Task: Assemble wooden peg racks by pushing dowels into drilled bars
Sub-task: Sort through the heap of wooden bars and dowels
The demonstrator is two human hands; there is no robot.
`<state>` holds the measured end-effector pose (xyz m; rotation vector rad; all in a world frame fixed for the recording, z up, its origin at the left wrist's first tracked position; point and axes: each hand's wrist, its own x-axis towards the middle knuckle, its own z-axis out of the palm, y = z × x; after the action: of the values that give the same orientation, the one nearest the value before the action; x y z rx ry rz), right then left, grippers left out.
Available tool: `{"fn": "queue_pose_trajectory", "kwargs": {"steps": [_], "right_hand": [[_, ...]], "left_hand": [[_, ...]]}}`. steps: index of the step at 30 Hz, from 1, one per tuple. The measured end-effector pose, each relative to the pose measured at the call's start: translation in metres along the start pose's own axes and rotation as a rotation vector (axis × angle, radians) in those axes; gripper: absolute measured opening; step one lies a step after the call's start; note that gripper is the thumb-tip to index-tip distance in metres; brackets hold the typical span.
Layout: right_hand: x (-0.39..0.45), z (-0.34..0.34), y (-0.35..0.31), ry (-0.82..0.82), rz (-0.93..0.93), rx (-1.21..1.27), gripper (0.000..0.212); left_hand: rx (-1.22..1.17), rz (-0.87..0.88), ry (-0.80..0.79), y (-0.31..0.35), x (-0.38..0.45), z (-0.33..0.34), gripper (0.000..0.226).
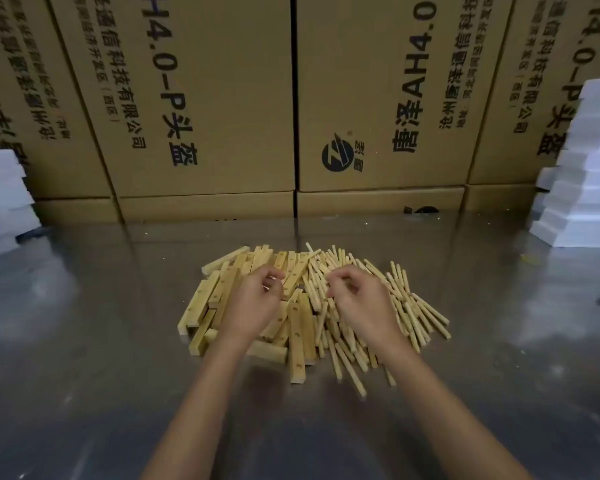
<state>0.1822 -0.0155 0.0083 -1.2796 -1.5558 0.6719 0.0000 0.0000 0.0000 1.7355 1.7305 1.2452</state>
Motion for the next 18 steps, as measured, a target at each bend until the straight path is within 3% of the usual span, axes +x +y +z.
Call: {"fn": "queue_pose_trajectory", "kwargs": {"steps": [4,9,18], "right_hand": [[0.008,0.04,0.018,-0.103,-0.013,-0.178,0.019],[0.021,0.052,0.039,-0.043,-0.092,-0.212,0.02],[0.019,0.038,0.045,0.018,-0.098,-0.167,0.019]], "left_hand": [[0.314,-0.004,-0.042,-0.014,0.021,0.029,0.021],[0.498,0.006,0.07,-0.024,0.036,0.048,0.031],[0.64,0.032,0.136,-0.027,0.041,0.057,0.022]]}}
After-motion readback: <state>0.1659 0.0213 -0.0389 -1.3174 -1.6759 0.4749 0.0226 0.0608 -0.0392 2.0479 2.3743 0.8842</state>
